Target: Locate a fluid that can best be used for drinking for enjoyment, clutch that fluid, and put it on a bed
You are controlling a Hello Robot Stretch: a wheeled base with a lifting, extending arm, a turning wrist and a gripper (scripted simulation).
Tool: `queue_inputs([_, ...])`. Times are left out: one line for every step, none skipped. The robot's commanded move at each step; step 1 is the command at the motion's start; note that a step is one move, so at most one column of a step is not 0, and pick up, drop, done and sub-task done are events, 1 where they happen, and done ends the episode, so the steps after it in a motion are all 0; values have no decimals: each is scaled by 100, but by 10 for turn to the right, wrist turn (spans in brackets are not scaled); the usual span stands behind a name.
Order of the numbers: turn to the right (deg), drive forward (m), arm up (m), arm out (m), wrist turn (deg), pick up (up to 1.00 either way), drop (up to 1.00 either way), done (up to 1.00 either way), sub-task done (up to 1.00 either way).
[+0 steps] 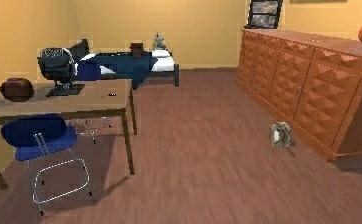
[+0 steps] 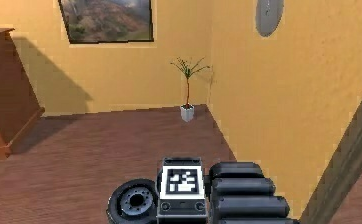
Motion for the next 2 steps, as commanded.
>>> queue_inputs([420,0,0,0,0,0,0,0,0])
queue_inputs([0,20,0,0,0,0,0,0,0])
